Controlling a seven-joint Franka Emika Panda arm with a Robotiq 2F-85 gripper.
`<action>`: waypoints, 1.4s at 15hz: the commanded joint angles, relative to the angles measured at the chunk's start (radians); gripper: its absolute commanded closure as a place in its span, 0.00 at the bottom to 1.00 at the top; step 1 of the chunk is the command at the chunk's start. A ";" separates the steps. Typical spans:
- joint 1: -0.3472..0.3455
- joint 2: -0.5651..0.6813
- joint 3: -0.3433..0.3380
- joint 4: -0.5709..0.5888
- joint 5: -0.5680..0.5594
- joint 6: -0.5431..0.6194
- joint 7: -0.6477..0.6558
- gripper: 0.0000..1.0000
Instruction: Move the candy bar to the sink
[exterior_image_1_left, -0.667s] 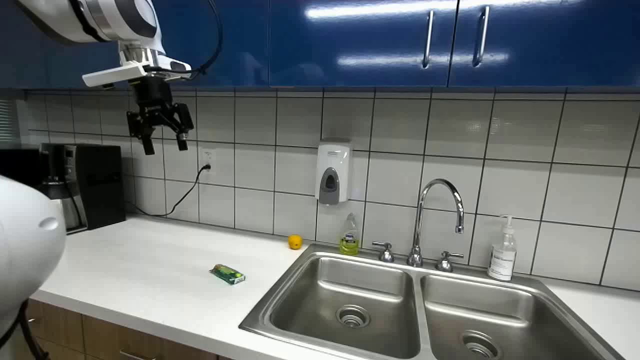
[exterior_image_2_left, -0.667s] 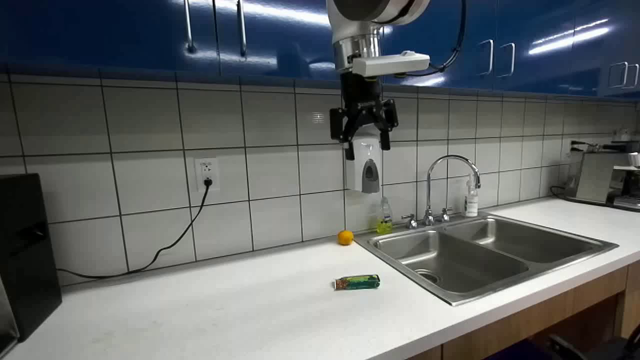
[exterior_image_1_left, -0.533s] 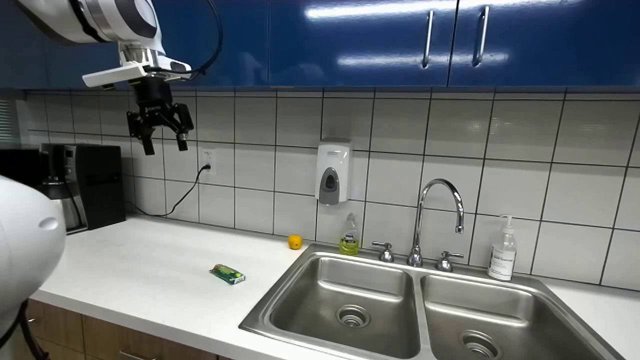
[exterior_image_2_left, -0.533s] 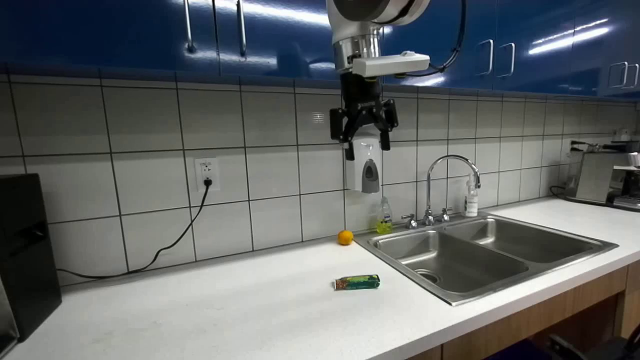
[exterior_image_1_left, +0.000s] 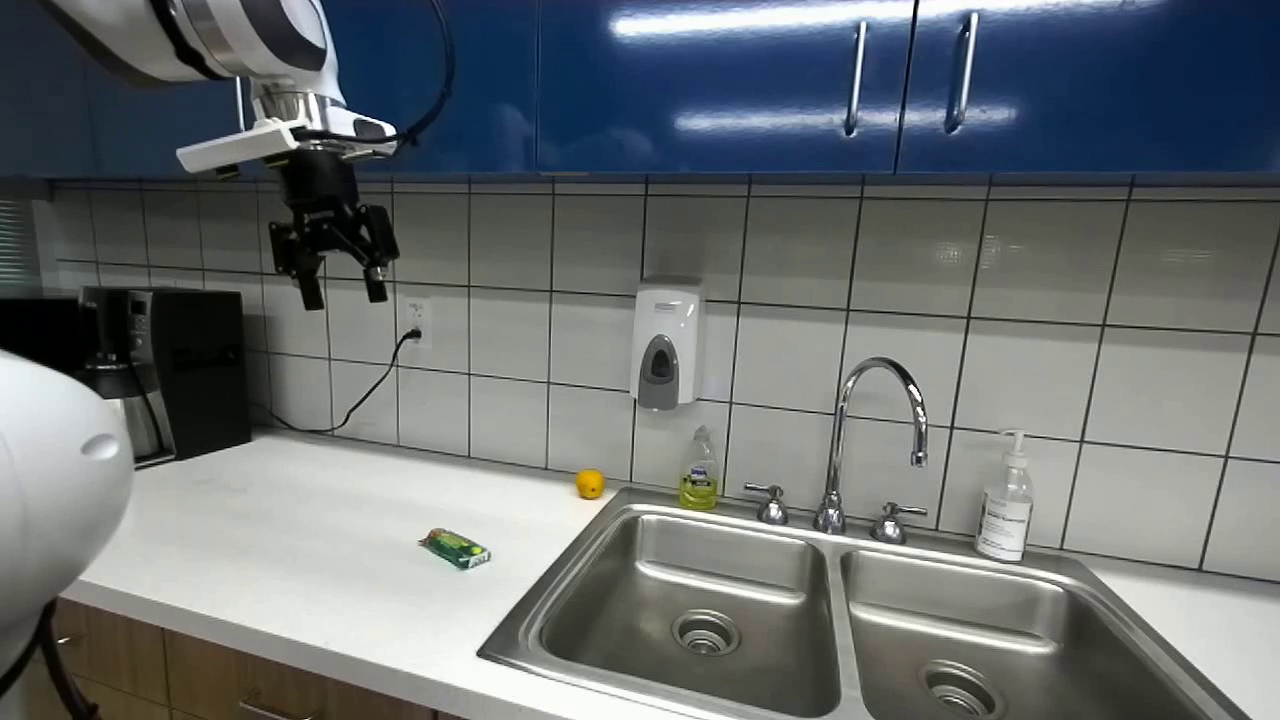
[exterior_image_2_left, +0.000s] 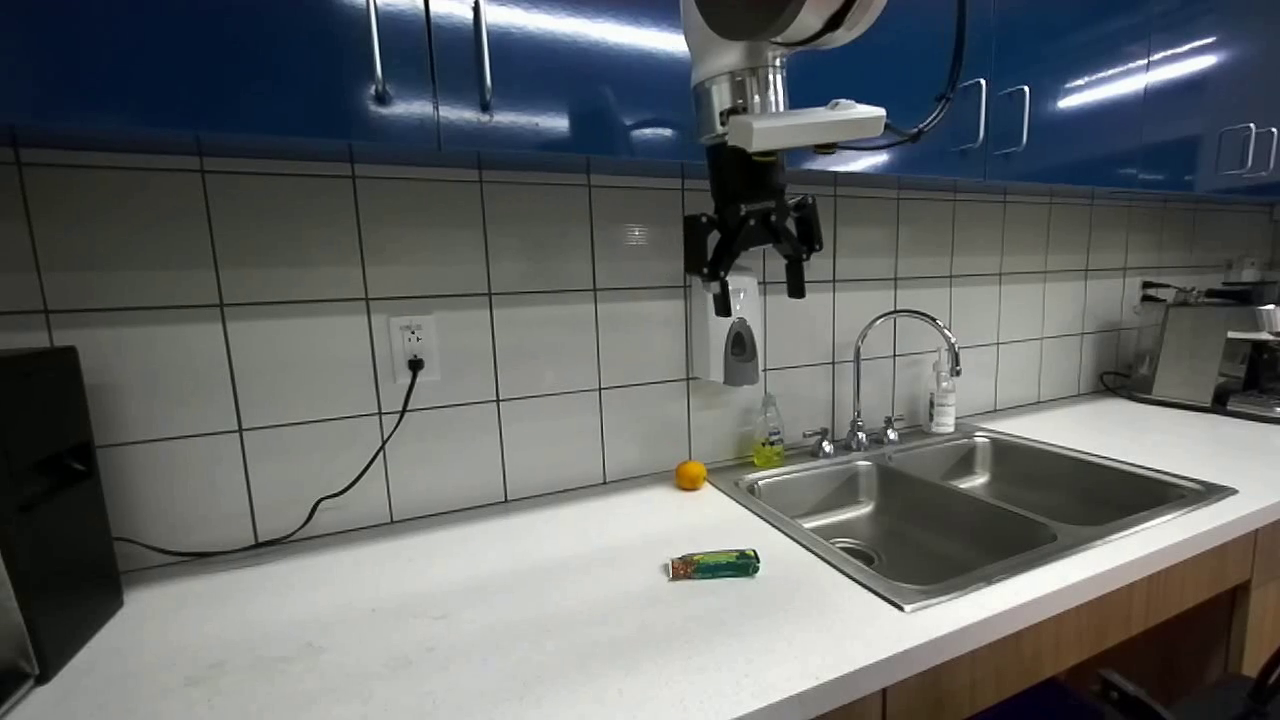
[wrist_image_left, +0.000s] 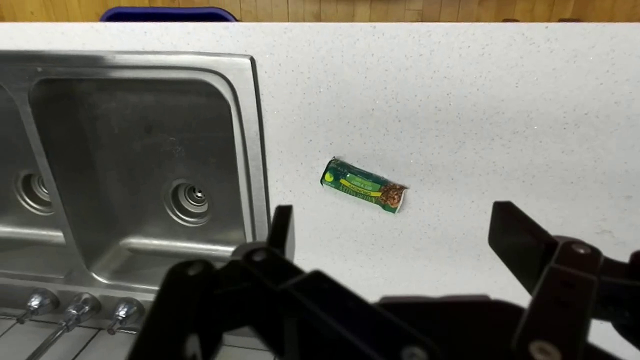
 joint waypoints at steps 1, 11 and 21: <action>-0.003 -0.122 -0.033 -0.095 0.001 -0.008 0.059 0.00; -0.038 -0.136 -0.093 -0.269 -0.002 0.153 0.057 0.00; -0.086 0.195 -0.097 -0.292 -0.045 0.527 0.068 0.00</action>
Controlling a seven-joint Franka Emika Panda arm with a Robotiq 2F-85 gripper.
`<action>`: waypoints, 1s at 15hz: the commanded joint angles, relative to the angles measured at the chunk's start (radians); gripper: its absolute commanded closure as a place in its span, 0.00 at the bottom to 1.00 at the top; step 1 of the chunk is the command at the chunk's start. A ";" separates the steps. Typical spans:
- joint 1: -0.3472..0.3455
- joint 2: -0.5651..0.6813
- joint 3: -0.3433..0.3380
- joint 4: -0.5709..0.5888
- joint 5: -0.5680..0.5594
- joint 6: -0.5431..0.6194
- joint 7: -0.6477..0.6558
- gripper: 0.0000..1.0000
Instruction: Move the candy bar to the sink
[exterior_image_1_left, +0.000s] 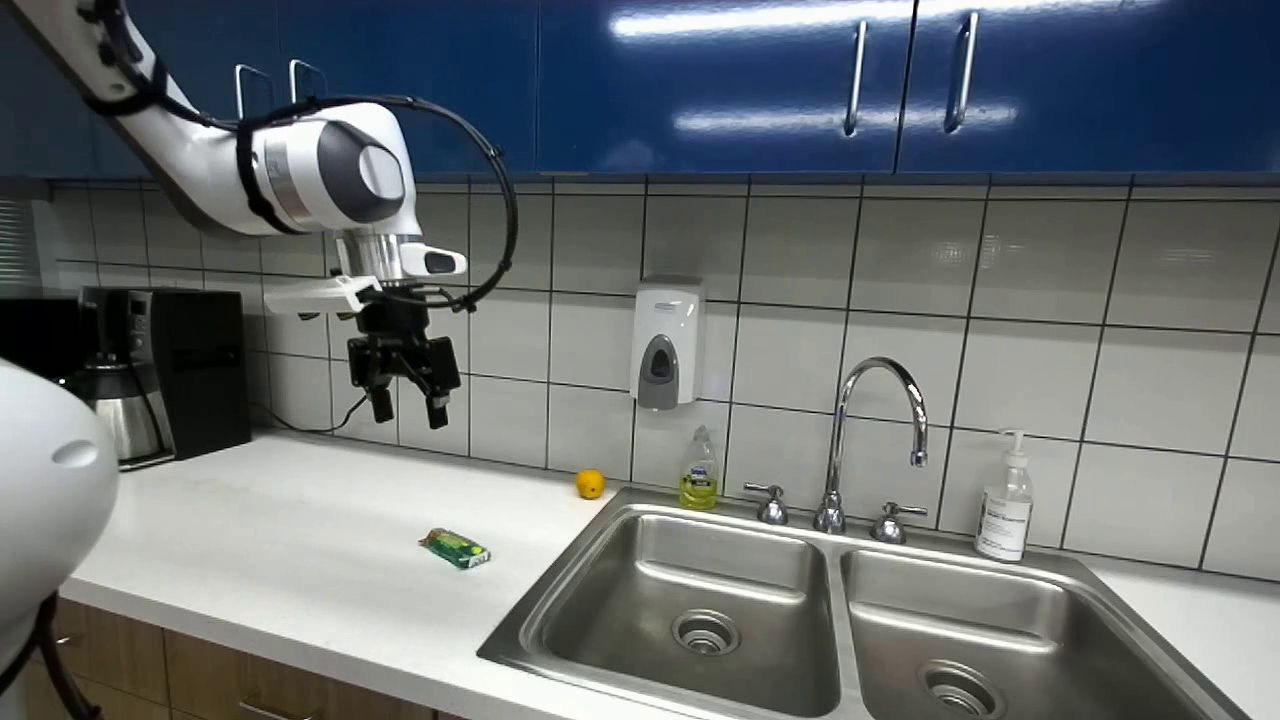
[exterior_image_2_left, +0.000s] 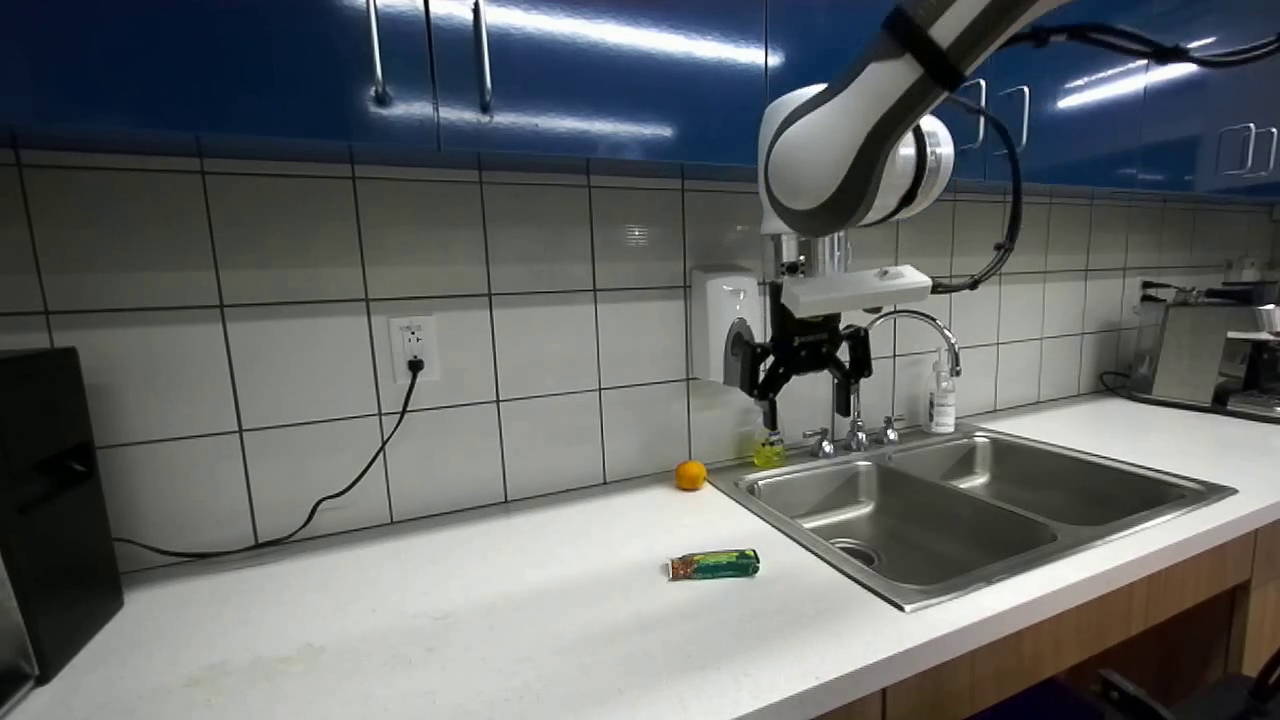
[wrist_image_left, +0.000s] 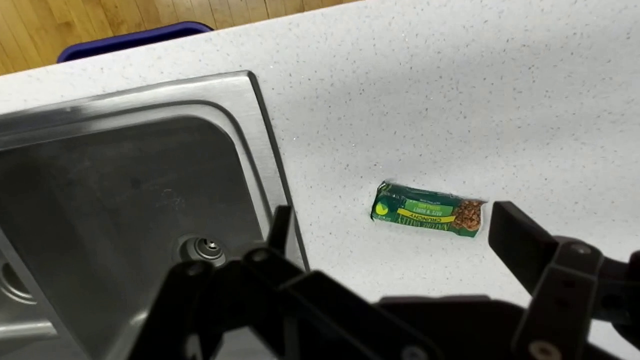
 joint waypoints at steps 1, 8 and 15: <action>-0.017 0.165 0.000 0.034 -0.045 0.129 0.015 0.00; 0.025 0.444 -0.038 0.155 -0.132 0.297 0.059 0.00; 0.130 0.601 -0.125 0.281 -0.151 0.318 0.136 0.00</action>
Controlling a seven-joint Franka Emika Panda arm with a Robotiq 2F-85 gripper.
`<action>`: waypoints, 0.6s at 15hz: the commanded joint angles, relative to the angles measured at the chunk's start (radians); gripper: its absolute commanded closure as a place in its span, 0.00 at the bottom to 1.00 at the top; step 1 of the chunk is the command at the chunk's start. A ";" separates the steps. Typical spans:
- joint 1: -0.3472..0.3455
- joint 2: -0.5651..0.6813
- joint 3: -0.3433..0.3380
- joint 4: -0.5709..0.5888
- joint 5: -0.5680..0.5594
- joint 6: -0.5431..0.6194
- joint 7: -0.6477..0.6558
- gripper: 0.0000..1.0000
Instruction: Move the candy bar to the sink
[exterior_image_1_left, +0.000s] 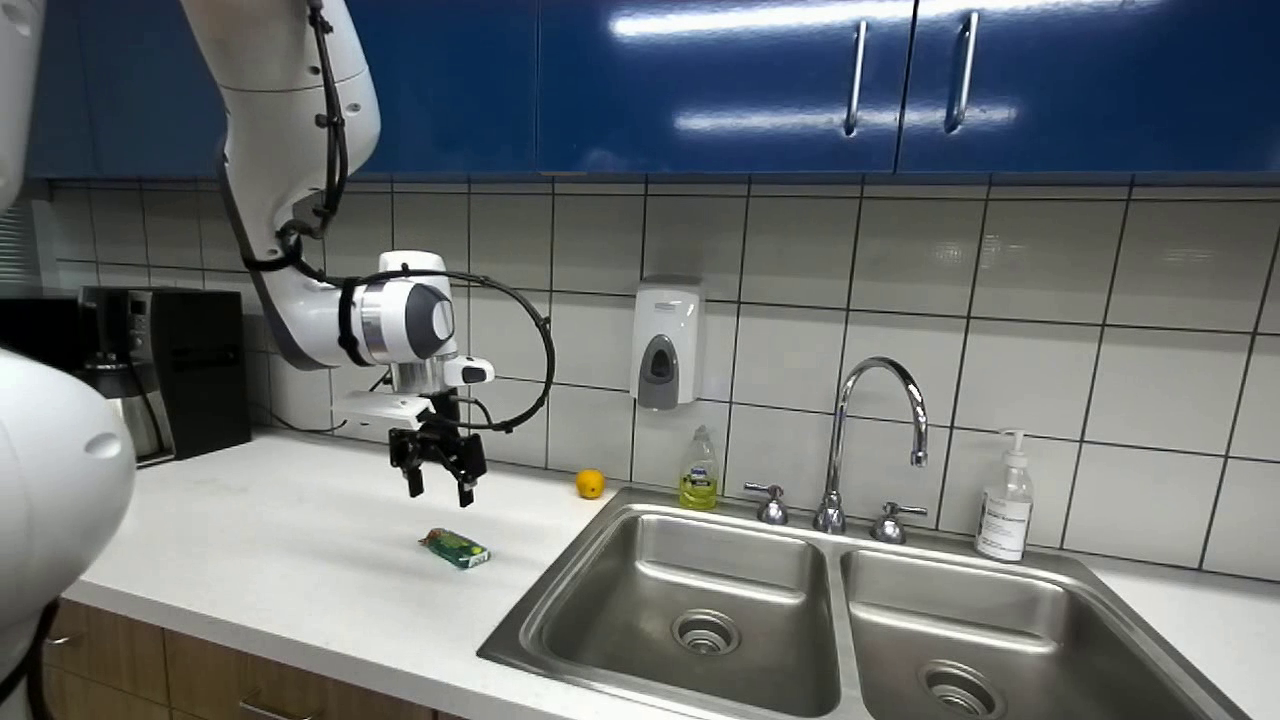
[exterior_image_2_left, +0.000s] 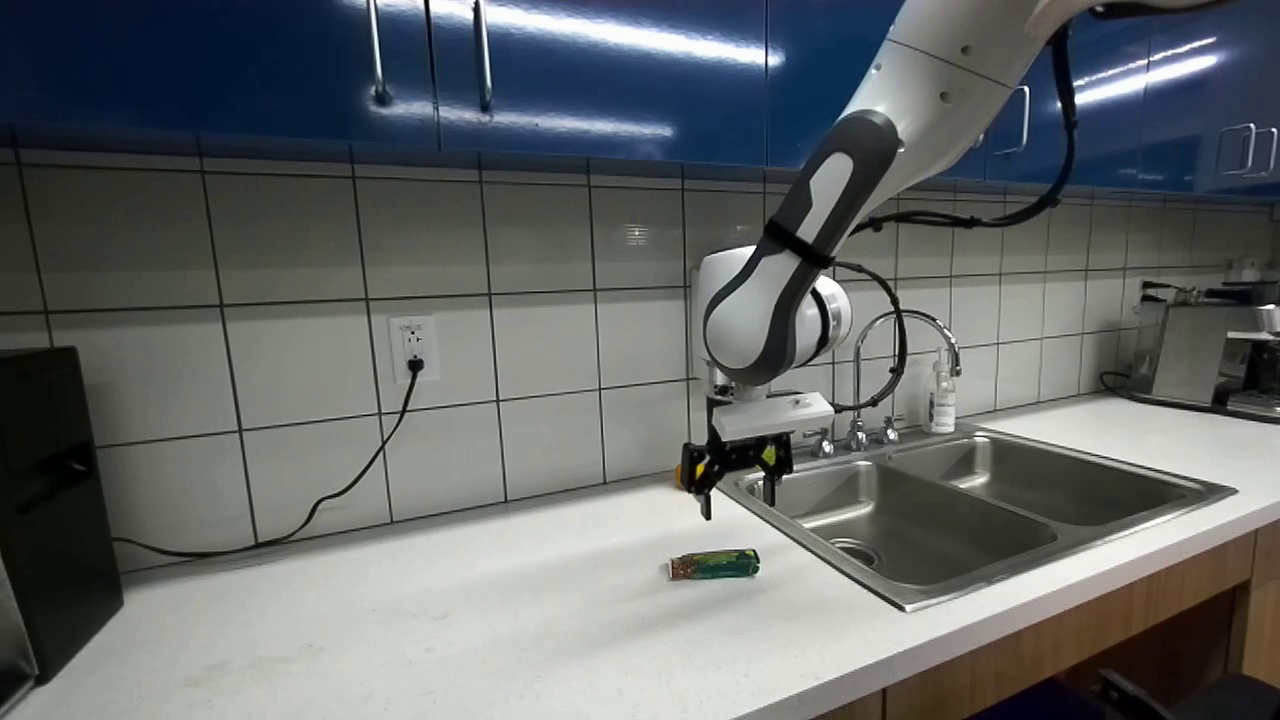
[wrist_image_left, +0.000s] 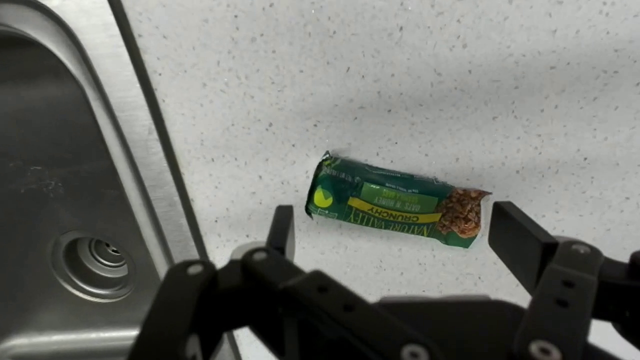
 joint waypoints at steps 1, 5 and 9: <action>0.065 0.066 -0.055 0.064 -0.026 0.002 0.091 0.00; 0.110 0.109 -0.092 0.085 -0.008 0.003 0.139 0.00; 0.132 0.133 -0.119 0.091 -0.005 0.004 0.171 0.00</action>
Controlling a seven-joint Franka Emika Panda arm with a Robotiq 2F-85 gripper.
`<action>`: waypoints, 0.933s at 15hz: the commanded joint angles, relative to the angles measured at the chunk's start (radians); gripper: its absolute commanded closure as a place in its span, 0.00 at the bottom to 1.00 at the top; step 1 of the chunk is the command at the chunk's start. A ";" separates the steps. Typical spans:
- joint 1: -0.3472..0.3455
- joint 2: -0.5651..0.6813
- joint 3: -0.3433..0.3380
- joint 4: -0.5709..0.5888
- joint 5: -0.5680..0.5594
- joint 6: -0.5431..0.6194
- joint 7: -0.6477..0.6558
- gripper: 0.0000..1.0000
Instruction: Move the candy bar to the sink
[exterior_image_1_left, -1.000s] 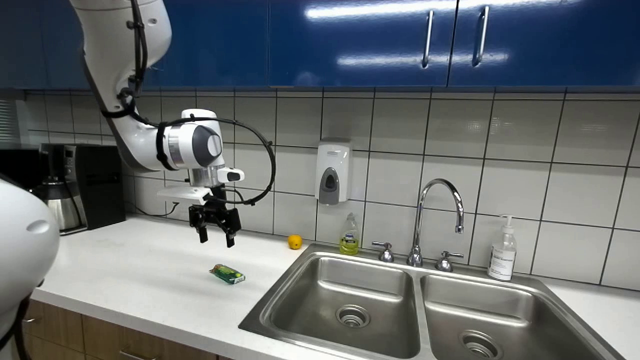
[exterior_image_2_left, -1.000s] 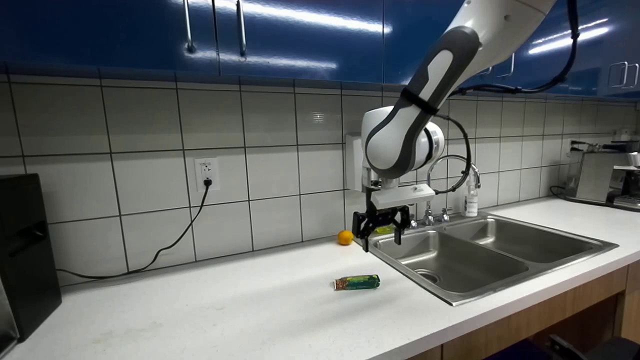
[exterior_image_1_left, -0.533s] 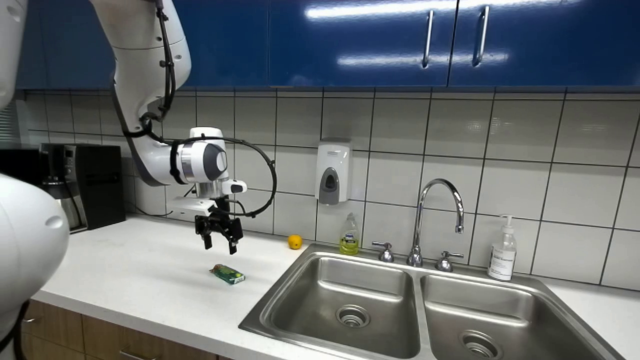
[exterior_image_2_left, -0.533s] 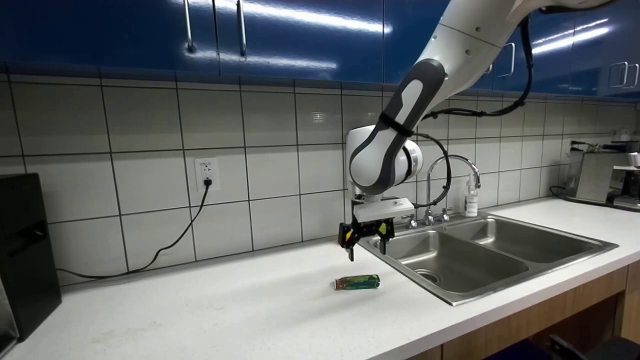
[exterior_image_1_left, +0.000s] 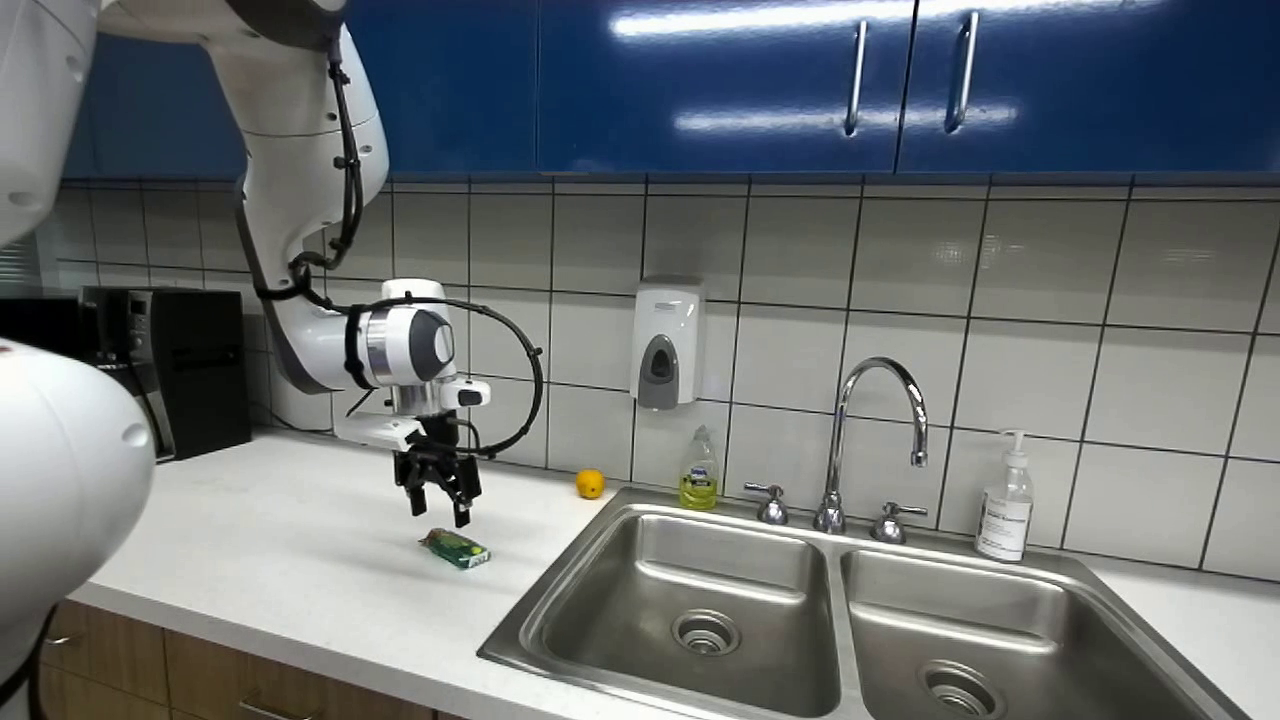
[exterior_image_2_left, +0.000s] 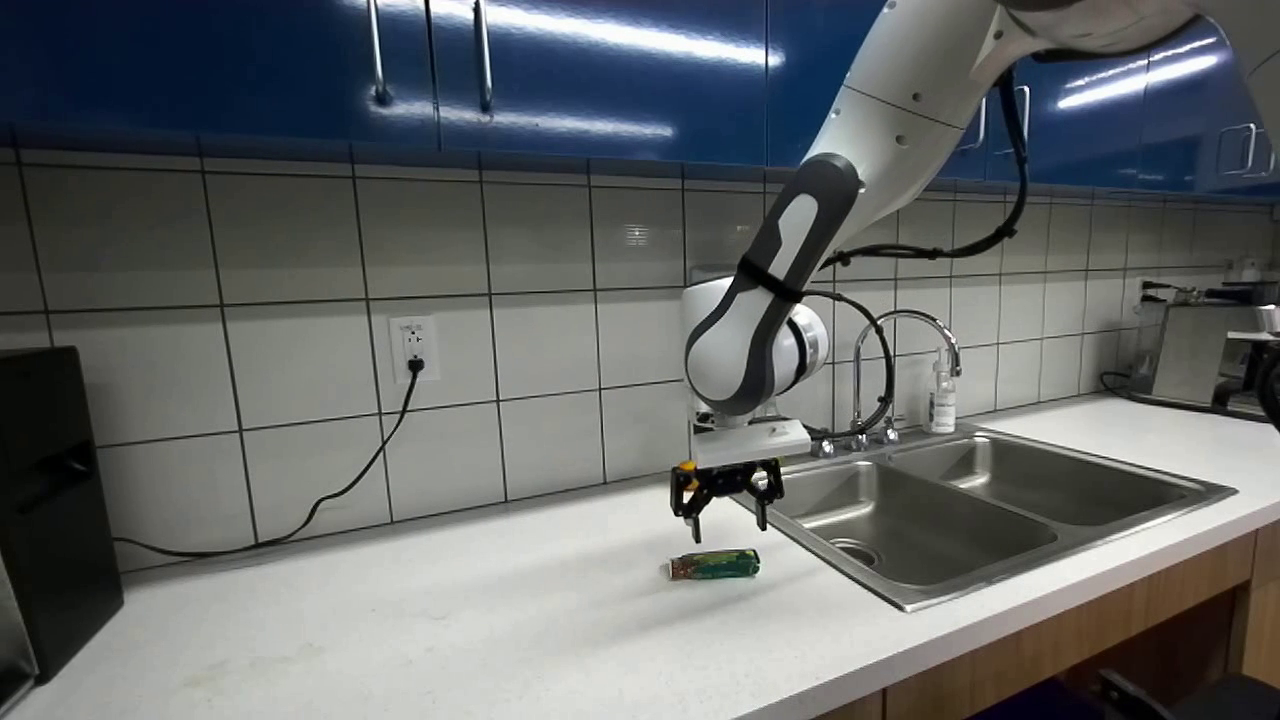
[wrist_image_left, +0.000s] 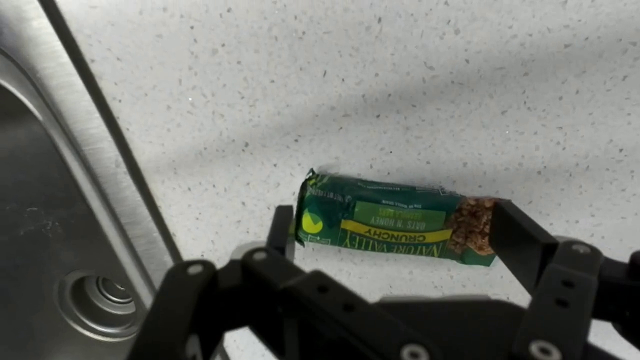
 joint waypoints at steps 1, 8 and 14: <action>0.026 0.021 -0.034 0.018 -0.003 0.007 0.048 0.00; 0.024 0.029 -0.071 0.012 -0.002 0.017 0.068 0.00; 0.027 0.042 -0.083 0.019 -0.002 0.009 0.087 0.00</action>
